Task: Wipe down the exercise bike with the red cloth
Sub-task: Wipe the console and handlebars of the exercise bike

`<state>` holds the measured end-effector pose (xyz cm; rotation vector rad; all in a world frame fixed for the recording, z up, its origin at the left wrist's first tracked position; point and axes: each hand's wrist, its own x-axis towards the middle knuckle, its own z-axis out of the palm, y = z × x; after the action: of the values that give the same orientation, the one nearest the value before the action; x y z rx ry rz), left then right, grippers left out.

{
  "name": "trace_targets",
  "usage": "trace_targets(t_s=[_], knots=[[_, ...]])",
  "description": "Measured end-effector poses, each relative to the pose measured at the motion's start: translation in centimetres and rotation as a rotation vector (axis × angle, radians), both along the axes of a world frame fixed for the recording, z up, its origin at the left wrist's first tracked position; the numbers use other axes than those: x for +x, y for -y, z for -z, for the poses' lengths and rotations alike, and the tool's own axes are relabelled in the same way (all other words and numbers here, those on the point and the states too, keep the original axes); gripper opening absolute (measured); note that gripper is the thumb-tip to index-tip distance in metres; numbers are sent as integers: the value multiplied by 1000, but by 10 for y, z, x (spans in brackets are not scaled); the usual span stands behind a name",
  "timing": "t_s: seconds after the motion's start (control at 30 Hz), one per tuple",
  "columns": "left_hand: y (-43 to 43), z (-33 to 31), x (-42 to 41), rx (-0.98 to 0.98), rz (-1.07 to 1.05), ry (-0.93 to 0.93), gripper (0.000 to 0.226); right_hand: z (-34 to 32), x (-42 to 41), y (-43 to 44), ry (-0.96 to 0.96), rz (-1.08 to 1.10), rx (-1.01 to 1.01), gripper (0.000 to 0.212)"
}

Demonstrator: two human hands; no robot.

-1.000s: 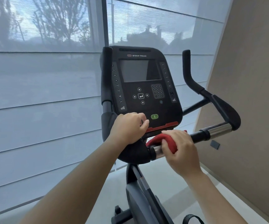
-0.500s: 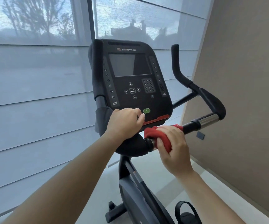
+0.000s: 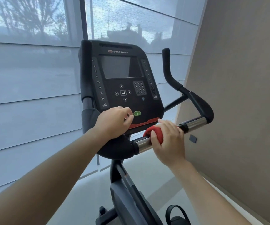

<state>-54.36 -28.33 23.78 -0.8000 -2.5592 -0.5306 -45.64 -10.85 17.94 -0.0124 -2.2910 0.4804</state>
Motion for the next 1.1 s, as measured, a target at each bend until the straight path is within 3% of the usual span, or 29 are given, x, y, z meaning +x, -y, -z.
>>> trace_targets(t_s=[0.17,0.4,0.57,0.67,0.8,1.0,1.1], knots=[[-23,0,1,80,-30,38,26,-1,-10,-22,3,-270,92,27],[-78,11,17,71,-142,129,29,-3,-25,-96,34,-133,54,37],[-96,19,20,39,-295,183,35,9,-23,-89,-42,-283,34,35],[-96,21,23,52,-325,139,34,6,-33,-107,-69,-294,66,33],[-104,20,30,30,-318,-5,28,11,-36,-98,-105,-261,-70,26],[-107,22,33,38,-327,-54,28,16,-37,-116,-140,-410,117,33],[-107,21,32,43,-313,-52,28,-6,-40,-129,-80,-335,-85,29]])
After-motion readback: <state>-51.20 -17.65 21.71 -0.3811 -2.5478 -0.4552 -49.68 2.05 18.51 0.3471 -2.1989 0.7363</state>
